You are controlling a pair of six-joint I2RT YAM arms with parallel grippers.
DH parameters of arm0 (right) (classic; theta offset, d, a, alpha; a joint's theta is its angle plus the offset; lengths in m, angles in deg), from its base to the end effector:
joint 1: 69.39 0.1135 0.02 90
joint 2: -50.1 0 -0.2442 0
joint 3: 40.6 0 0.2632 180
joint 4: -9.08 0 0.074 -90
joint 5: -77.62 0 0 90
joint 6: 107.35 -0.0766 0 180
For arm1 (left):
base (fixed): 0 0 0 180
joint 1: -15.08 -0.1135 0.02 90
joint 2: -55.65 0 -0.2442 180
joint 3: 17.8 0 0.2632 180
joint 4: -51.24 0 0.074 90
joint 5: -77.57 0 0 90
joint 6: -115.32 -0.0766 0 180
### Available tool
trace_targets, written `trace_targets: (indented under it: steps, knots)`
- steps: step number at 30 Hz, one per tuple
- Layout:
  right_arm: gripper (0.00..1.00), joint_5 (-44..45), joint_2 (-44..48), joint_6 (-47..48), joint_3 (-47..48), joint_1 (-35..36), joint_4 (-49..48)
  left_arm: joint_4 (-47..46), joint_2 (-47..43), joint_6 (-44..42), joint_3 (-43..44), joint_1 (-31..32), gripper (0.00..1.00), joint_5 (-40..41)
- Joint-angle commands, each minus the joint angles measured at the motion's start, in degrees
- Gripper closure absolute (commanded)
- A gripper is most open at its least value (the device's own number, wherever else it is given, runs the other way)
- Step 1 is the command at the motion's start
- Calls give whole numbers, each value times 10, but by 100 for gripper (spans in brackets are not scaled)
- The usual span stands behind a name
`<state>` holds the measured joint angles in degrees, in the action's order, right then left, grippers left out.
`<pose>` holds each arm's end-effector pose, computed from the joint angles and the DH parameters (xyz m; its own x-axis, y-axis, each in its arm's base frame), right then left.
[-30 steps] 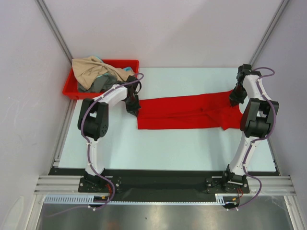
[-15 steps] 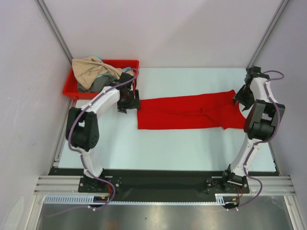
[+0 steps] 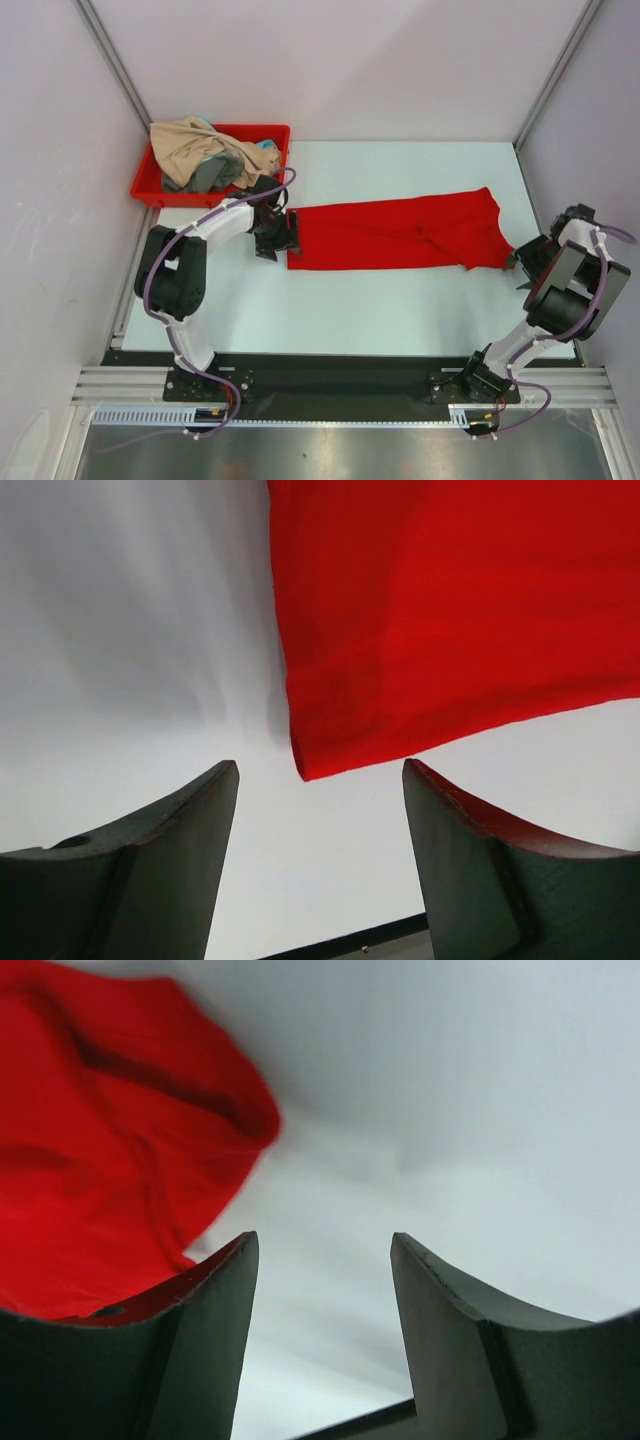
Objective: Fold and stack the t-shirts
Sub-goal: Fold the tshirt
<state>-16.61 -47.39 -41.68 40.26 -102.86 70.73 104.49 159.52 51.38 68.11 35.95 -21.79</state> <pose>0.2822 -0.1798 0.1330 -0.5228 0.8382 -0.1553 0.8263 0.5431 0.1495 0.3479 -0.1460 0.1278 -0.9706 -0.0939 -0.2217 -0.0289 0.9596 -0.2798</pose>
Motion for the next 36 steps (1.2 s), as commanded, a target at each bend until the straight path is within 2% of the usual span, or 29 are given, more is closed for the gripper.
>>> trace_targets:
  steps: [1,13,19,25,29,34,36]
  knots:
    - [38,-71,19,3,-26,-26,-51,-23,11,11,6,1,27,-17]
    - [34,-104,6,-11,-36,-30,-105,-29,34,23,-1,1,26,-10]
    - [35,-97,-34,-29,-17,-17,-129,-24,56,29,18,1,33,-8]
    - [36,-60,-64,-29,13,3,-122,-12,49,35,8,1,37,-9]
    - [37,-51,-68,-26,15,4,-119,-7,32,34,3,1,35,-8]
    - [37,-54,-71,-14,10,4,-117,-44,-2,2,-20,1,35,-14]
    - [38,-55,-73,-12,13,4,-115,-49,-3,-4,-23,1,40,-22]
